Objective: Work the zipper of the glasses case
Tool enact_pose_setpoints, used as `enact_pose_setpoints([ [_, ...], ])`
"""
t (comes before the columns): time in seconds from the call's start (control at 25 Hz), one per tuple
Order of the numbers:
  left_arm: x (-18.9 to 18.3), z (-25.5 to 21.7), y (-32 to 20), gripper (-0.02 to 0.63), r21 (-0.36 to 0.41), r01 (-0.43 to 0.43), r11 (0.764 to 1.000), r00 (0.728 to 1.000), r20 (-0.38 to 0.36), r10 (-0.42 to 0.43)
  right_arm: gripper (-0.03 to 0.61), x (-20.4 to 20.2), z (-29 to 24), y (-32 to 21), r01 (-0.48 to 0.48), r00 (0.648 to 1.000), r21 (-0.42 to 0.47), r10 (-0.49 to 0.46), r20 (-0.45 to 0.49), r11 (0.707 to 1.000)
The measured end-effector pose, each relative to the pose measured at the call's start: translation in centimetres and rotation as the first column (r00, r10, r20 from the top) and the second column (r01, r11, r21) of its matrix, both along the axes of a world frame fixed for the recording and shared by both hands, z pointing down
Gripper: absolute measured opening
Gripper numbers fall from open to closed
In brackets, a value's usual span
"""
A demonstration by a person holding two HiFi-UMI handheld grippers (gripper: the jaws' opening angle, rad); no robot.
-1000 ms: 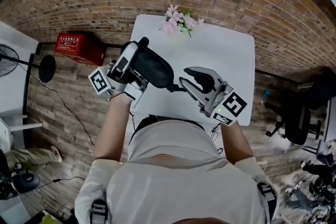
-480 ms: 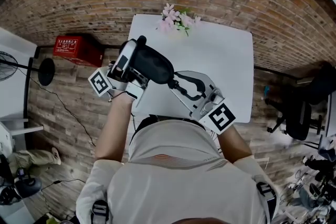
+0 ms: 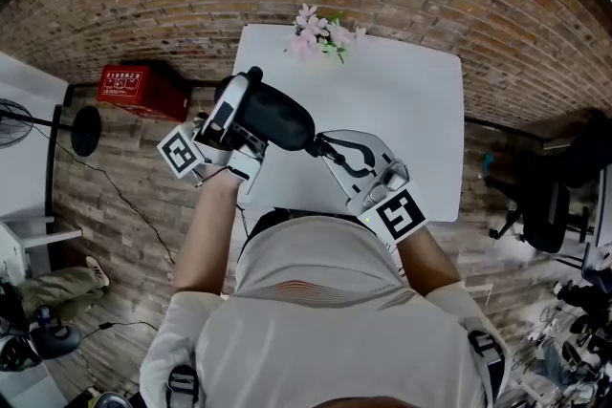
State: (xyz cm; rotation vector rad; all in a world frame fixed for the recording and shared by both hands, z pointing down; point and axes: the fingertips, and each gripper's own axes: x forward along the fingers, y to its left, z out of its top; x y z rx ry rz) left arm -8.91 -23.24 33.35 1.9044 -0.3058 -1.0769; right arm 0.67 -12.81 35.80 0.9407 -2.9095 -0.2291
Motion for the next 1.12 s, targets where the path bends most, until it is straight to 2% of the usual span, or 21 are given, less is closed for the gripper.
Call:
enact_pose_setpoints([
  [0.28,-0.1,0.4,-0.5,0.265,-0.008,0.023,1.000,0.999,0.028,-0.023,0.054,0.0,0.6,-0.2,0.009,0.999,0.006,-0.009,-0.052,1.000],
  [0.4,-0.1,0.6,-0.8,0.265,-0.018,0.033,0.999,0.999,0.035,-0.032,0.089,-0.3,0.5,-0.3,0.021,0.999,-0.008,-0.021,-0.026,1.000],
  [0.52,0.0,0.7,-0.9,0.265,-0.024,0.033,0.999,0.999,0.035,-0.032,0.085,-0.3,0.0,-0.4,0.017,1.000,-0.012,-0.017,0.011,1.000],
  [0.6,-0.1,0.9,-0.9,0.265,-0.026,0.039,0.999,0.998,0.044,-0.038,0.054,-0.2,0.1,-0.5,0.011,1.000,-0.006,-0.011,0.005,1.000],
  [0.68,-0.2,1.0,-0.9,0.265,-0.027,0.043,0.999,0.997,0.064,-0.041,0.051,-0.1,0.3,-0.4,0.004,1.000,-0.004,-0.004,-0.011,1.000],
  [0.84,0.4,1.0,-0.3,0.262,0.008,0.031,0.999,0.984,0.177,-0.032,0.049,0.8,0.2,-0.8,-0.027,1.000,-0.012,0.027,-0.009,1.000],
  [0.88,0.4,1.1,-0.2,0.262,0.007,0.028,1.000,0.983,0.181,-0.028,0.049,1.0,0.2,-1.0,-0.027,1.000,-0.010,0.027,-0.013,1.000],
  [1.0,-0.6,0.9,-0.7,0.262,-0.027,0.050,0.998,0.995,0.093,-0.047,0.050,1.4,0.5,-1.1,-0.014,0.999,-0.010,0.013,-0.033,1.000],
  [1.12,-1.0,0.7,-0.6,0.262,-0.026,0.052,0.998,0.996,0.067,-0.051,0.051,1.7,1.6,-0.8,-0.001,0.998,-0.016,0.000,-0.070,1.000],
])
